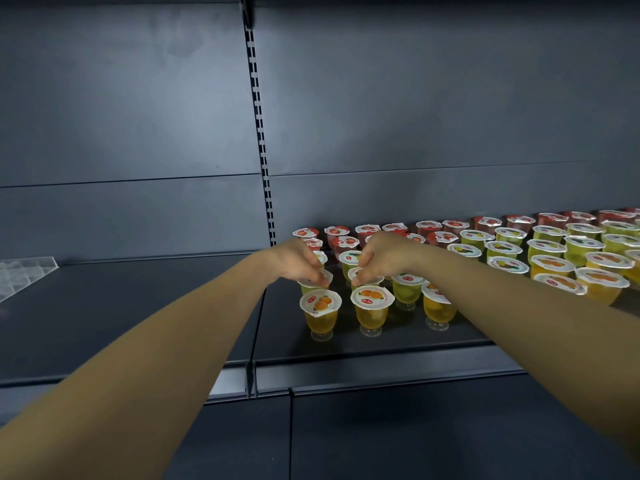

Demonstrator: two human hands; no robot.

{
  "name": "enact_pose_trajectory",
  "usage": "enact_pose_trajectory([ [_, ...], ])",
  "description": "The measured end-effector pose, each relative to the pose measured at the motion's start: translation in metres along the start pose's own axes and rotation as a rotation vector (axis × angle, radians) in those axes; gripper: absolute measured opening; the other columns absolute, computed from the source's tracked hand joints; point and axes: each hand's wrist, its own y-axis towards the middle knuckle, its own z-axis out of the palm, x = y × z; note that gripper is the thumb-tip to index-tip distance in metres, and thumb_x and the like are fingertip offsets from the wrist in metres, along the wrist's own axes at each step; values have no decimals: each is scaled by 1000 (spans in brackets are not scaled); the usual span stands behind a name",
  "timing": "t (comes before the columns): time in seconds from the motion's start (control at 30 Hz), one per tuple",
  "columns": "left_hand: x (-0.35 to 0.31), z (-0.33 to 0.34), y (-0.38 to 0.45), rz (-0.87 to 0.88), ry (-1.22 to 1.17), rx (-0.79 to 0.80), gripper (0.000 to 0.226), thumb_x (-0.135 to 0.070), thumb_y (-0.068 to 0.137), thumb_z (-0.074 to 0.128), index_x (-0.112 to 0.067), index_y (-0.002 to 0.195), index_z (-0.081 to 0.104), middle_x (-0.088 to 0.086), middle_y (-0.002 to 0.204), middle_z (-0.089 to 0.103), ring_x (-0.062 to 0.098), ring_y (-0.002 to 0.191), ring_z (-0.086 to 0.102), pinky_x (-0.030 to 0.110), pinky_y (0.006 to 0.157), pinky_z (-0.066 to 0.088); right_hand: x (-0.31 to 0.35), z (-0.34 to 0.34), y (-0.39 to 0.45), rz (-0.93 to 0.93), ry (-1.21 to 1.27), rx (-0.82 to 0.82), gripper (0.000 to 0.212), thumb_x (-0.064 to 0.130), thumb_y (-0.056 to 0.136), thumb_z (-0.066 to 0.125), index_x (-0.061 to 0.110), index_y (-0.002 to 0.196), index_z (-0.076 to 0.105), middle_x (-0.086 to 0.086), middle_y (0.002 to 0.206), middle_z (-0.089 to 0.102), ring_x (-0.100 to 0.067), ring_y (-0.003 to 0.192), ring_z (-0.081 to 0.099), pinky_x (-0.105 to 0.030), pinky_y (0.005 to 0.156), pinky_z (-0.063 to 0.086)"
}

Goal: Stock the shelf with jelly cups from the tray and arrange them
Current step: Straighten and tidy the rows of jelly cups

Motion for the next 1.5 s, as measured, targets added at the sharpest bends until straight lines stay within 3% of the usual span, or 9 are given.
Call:
enact_pose_trajectory([
  [0.33, -15, -9, -1, 37, 126, 4, 39, -38, 84, 66, -7, 108, 70, 9, 118, 64, 20, 103, 59, 31, 86, 47, -8, -35, -27, -15, -35, -124, 40, 34, 86, 66, -1, 103, 69, -20, 105, 65, -33, 96, 64, -35, 82, 54],
  [0.6, -78, -25, -12, 210, 305, -16, 44, -37, 89, 61, 1, 111, 65, 7, 102, 65, 21, 94, 57, 29, 80, 44, -40, -79, -78, 32, -349, -125, 48, 36, 87, 66, 12, 127, 56, -5, 127, 58, -25, 113, 54, -32, 91, 44],
  [0.8, -121, -20, -10, 286, 471, 6, 49, -40, 87, 62, -4, 119, 61, 10, 119, 63, 26, 108, 58, 36, 94, 46, -73, -99, -90, 66, -396, -89, 52, 38, 83, 71, 18, 128, 53, -3, 129, 56, -25, 112, 54, -38, 94, 50],
  [0.9, -131, -13, -2, 289, 435, 44, 54, -36, 86, 65, -8, 130, 54, 5, 132, 56, 25, 119, 53, 35, 99, 42, -87, -102, -83, 48, -355, -76, 52, 38, 83, 71, 18, 128, 54, -2, 127, 56, -24, 111, 55, -40, 93, 51],
  [1.07, -130, 10, 18, 283, 302, 164, 60, -32, 82, 70, -17, 135, 49, -2, 137, 50, 19, 124, 49, 31, 99, 41, -115, -85, -68, -28, -106, 46, 49, 31, 87, 68, 16, 131, 54, 4, 135, 53, -17, 119, 51, -24, 92, 40],
  [1.23, -121, 29, 36, 266, 151, 243, 32, -29, 83, 70, -16, 110, 61, 0, 106, 55, 15, 102, 51, 27, 87, 43, -142, -71, -50, -70, 28, 111, 48, 33, 85, 68, 23, 130, 54, 6, 139, 50, -15, 123, 50, -24, 90, 42],
  [1.33, -121, 33, 37, 251, 120, 225, 40, -25, 82, 71, -18, 120, 64, -9, 121, 61, 9, 113, 56, 24, 93, 45, -148, -67, -43, -105, 67, 135, 49, 34, 86, 68, 21, 131, 54, 5, 138, 52, -14, 123, 50, -25, 92, 42],
  [1.43, -120, 33, 37, 243, 96, 214, 35, -24, 81, 72, -19, 116, 68, -8, 117, 66, 9, 109, 59, 19, 87, 46, -148, -65, -41, -136, 70, 135, 46, 32, 86, 68, 16, 128, 59, 4, 132, 57, -14, 119, 53, -27, 94, 44],
  [1.5, -119, 34, 36, 235, 89, 208, 34, -24, 81, 72, -19, 115, 68, -8, 114, 67, 9, 108, 60, 24, 92, 47, -148, -65, -39, -150, 51, 132, 39, 33, 85, 68, 14, 120, 65, 0, 126, 62, -17, 115, 57, -32, 95, 48],
])
